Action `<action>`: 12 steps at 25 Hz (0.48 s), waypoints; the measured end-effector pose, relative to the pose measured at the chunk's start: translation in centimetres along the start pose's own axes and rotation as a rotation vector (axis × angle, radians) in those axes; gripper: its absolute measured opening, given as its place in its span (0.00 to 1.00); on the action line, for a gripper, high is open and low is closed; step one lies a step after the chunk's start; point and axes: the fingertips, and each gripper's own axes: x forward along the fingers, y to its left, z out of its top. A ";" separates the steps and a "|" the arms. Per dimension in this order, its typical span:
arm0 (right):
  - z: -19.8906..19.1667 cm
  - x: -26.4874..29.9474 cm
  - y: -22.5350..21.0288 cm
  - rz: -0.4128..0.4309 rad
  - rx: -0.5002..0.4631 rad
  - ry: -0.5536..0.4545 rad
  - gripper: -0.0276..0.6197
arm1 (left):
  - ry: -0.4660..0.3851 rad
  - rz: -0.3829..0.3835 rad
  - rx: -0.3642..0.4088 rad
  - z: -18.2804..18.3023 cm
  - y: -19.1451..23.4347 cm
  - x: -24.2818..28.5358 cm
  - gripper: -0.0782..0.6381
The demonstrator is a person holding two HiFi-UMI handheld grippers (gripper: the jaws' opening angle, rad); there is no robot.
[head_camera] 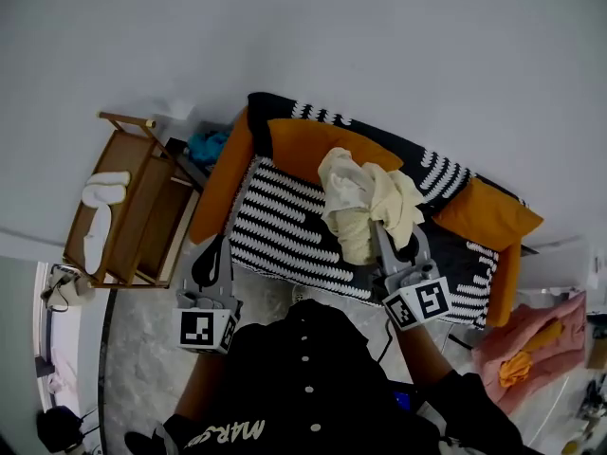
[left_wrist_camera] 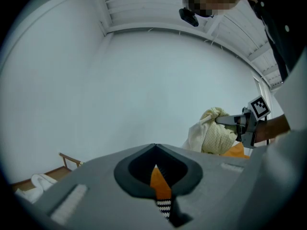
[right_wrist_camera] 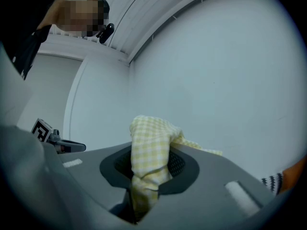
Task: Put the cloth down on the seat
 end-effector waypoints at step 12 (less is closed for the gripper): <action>-0.1 3.1 -2.5 0.039 0.009 0.002 0.22 | 0.010 0.010 -0.003 0.4 -0.4 4.1 0.11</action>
